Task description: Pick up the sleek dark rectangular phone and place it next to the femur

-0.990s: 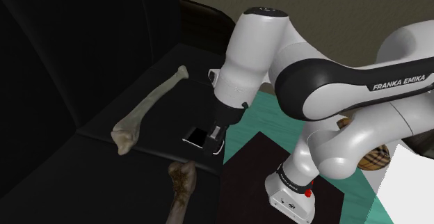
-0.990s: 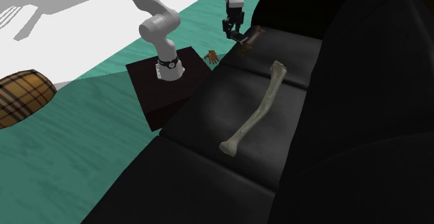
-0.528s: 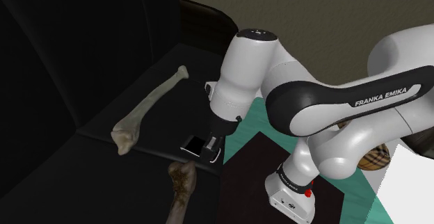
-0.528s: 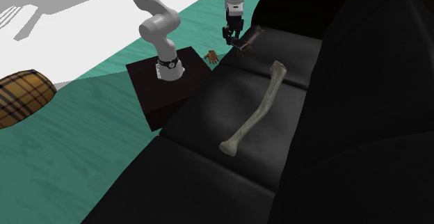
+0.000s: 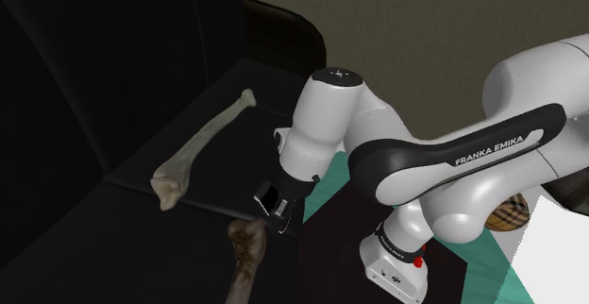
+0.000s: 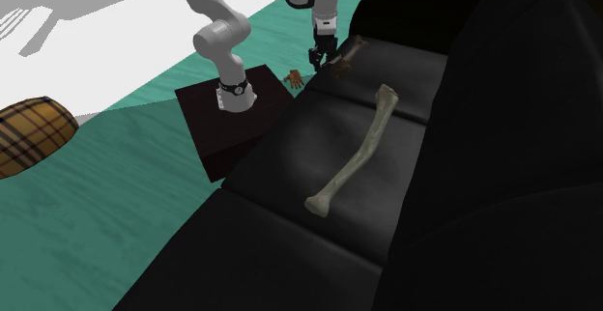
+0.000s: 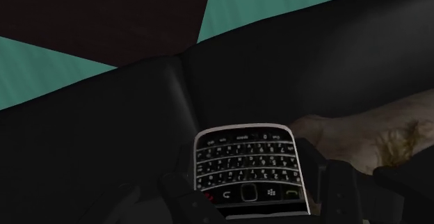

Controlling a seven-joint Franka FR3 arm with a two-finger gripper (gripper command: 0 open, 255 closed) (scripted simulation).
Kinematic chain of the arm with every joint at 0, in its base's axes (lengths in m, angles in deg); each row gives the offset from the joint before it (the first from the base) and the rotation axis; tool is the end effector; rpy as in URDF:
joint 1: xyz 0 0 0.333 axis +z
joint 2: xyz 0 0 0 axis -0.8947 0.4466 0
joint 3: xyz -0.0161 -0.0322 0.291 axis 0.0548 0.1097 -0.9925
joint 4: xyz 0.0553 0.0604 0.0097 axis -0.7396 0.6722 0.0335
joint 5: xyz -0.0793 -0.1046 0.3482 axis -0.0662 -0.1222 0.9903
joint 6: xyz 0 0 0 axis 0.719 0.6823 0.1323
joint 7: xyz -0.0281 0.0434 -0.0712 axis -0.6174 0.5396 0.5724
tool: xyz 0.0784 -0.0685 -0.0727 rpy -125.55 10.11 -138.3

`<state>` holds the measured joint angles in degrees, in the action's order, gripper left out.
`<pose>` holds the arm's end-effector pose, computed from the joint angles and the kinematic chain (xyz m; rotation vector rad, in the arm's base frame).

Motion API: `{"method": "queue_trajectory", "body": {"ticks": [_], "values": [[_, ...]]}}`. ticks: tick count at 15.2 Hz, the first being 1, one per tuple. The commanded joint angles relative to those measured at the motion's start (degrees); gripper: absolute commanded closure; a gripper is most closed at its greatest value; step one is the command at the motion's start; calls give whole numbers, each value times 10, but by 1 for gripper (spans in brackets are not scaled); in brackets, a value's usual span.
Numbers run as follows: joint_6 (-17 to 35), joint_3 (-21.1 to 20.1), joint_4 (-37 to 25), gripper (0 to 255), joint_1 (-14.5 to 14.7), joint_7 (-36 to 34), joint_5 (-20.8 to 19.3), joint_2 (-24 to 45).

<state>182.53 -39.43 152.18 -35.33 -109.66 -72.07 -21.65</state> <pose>0.2330 0.2988 0.3665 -3.0795 -0.5006 -0.0271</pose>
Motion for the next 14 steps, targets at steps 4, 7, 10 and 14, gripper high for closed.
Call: {"method": "queue_trajectory", "body": {"ticks": [4,7,10,14], "values": [[47,-11,23,255,0,-3,3,27],[77,-17,35,255,-1,-4,3,45],[88,-19,39,255,-2,-5,2,52],[88,-19,39,255,-2,-5,2,52]]}}
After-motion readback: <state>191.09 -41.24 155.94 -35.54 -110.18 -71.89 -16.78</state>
